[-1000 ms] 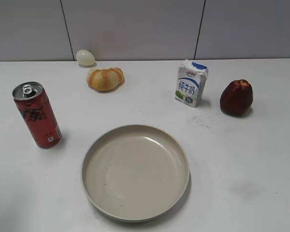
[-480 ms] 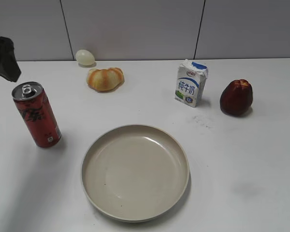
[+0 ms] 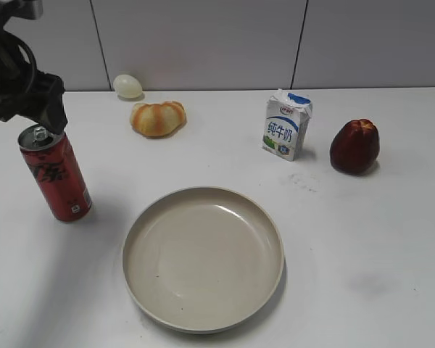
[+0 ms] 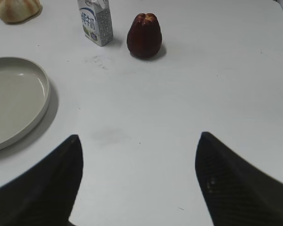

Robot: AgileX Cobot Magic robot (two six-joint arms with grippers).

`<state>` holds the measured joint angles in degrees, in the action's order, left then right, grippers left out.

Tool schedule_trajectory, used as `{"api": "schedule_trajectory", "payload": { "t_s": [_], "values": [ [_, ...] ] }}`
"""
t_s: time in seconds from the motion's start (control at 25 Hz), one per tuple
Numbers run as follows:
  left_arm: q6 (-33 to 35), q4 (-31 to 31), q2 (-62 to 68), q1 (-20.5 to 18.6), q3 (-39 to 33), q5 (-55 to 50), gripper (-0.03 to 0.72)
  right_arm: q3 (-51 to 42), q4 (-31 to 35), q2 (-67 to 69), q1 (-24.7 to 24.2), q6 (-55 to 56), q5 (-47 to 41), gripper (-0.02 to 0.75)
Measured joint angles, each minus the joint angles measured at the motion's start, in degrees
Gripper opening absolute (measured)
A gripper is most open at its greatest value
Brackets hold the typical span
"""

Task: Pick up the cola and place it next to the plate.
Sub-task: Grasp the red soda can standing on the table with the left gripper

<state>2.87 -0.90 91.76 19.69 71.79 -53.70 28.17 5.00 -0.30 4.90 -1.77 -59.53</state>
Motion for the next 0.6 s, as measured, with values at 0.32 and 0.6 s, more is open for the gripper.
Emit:
{"api": "schedule_trajectory", "payload": {
  "t_s": [0.32,0.6],
  "values": [
    [0.0,0.07,3.5,0.0,0.07,1.49,0.647,0.0,0.0,0.0,0.0,0.0,0.0,0.594],
    [0.0,-0.36,5.94,0.0,0.12,3.32,0.647,0.0,0.0,0.0,0.0,0.0,0.0,0.594]
  ]
}}
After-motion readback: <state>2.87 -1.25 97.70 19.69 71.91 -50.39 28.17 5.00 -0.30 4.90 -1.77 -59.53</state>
